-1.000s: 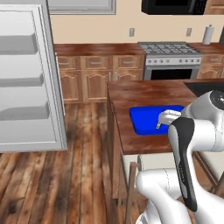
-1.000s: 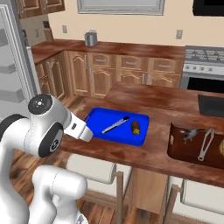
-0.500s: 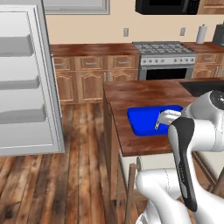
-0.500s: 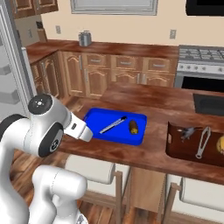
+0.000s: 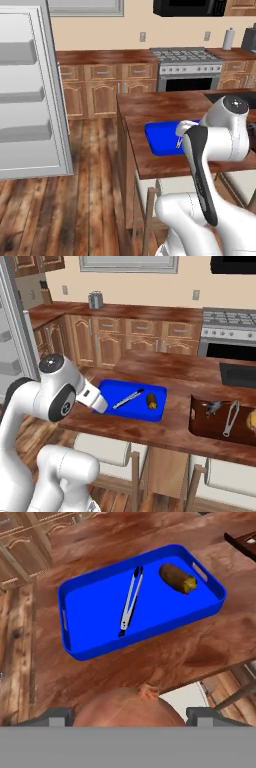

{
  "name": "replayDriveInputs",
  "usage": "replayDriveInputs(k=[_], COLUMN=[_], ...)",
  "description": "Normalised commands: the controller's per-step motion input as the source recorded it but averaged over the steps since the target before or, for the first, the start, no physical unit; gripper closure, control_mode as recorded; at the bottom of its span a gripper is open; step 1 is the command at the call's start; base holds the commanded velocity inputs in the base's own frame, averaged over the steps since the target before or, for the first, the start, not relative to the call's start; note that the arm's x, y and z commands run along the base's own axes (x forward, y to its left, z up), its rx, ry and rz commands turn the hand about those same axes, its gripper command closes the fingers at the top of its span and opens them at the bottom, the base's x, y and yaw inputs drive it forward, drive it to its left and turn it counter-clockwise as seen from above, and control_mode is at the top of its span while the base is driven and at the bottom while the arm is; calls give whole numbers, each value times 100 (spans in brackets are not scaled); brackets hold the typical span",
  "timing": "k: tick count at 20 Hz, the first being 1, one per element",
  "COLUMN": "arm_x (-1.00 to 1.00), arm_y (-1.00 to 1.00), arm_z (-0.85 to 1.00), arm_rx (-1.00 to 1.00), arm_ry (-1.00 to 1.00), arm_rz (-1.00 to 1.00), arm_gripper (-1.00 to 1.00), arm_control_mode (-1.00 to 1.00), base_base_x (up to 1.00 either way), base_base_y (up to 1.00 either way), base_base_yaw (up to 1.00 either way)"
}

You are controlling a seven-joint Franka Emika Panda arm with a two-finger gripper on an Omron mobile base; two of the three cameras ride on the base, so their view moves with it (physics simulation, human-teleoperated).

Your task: Gather the onion and sweet potato from the fridge and place them on a tray on the dining counter. Then gather the chicken drumstick and fish from the fridge and place them on the other tray.

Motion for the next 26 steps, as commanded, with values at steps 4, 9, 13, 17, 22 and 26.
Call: replayDriveInputs(k=[4, 9, 13, 17, 22, 26], arm_x=[43, 46, 44, 49, 50, 42], arm_y=[0, 0, 0, 0, 0, 0], arm_z=[0, 0, 0, -16, -35, -42], arm_rx=[0, 0, 0, 0, 0, -2], arm_ry=[8, 5, 4, 1, 1, 5], arm_rz=[-1, 0, 1, 3, 5, 4], arm_gripper=[100, 100, 100, 100, 100, 100], arm_control_mode=[-100, -100, -100, -100, -100, -100], base_base_x=[0, 0, 0, 0, 0, 0], base_base_y=[0, 0, 0, 0, 0, 0], base_base_yaw=[0, 0, 0, 0, 0, 0])
